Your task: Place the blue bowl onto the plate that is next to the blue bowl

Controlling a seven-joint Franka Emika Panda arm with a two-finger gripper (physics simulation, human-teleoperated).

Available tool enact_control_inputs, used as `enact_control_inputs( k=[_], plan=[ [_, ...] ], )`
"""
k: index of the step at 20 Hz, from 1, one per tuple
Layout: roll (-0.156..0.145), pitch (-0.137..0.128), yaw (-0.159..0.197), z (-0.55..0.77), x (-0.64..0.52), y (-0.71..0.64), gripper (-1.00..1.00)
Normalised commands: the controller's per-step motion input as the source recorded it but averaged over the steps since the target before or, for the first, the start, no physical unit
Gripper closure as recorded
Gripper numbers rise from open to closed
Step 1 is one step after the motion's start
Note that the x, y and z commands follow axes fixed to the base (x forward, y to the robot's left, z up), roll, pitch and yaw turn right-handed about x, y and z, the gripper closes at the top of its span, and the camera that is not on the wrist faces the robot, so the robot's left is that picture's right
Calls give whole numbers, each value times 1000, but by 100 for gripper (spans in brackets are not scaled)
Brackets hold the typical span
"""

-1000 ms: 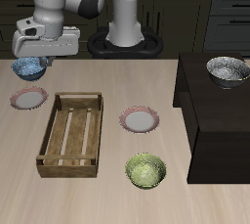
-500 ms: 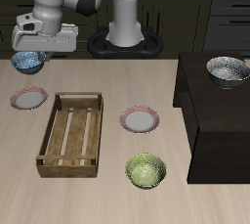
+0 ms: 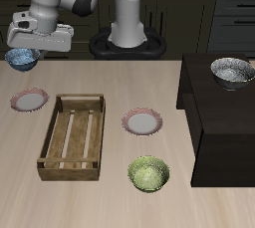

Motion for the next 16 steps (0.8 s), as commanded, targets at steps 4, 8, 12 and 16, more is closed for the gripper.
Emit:
enact_control_inputs(
  k=[4,8,12,16],
  plan=[
    [-18,-19,-59,11,-179,-180,100],
    [-18,4,-19,-73,-60,-108,100],
    [-27,-16,-17,-128,125,-61,100],
    [-3,10,-21,-159,114,-6,100]
  ],
)
